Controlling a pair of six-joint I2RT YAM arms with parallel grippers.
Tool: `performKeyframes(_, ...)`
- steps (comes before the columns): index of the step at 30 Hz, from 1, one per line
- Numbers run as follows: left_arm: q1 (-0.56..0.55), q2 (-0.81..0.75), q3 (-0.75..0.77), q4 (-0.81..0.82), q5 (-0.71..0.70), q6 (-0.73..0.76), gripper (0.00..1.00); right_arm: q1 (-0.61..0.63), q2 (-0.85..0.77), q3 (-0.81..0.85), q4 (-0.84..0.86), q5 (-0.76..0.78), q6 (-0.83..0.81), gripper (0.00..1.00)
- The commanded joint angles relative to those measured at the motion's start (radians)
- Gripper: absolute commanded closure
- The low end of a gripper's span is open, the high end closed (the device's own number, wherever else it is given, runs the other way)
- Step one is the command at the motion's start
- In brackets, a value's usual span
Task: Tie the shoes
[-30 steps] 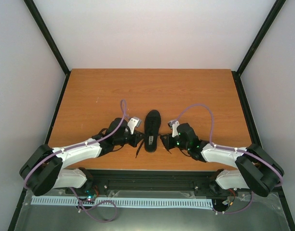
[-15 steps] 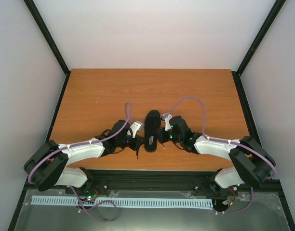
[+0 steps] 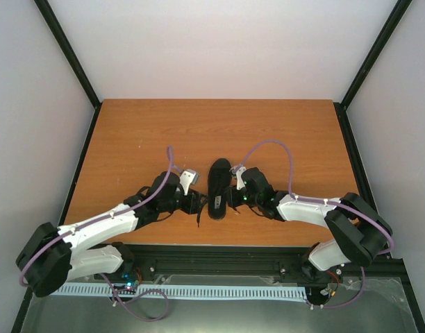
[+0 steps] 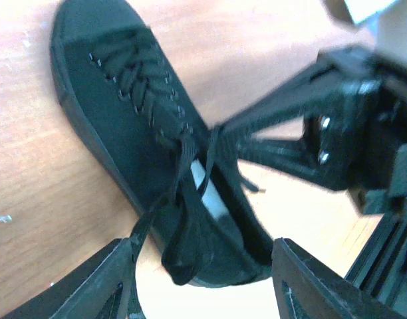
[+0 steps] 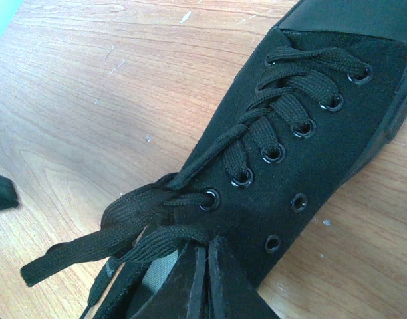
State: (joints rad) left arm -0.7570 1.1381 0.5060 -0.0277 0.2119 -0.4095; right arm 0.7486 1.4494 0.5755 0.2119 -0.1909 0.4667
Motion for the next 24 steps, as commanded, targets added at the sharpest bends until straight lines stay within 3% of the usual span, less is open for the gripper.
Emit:
performKeyframes(1,0.040,-0.044,0.096,-0.096,-0.031,-0.052,0.40,0.006,0.005,0.004,-0.002,0.013,-0.017,0.97)
performKeyframes(13,0.074,0.255,0.238,-0.069,0.070,-0.040,0.64,0.006,0.009,0.000,0.004,0.009,-0.016,0.97)
performKeyframes(24,0.074,0.302,0.239,-0.039,0.038,-0.034,0.74,0.006,0.039,0.013,0.025,-0.012,-0.014,0.97)
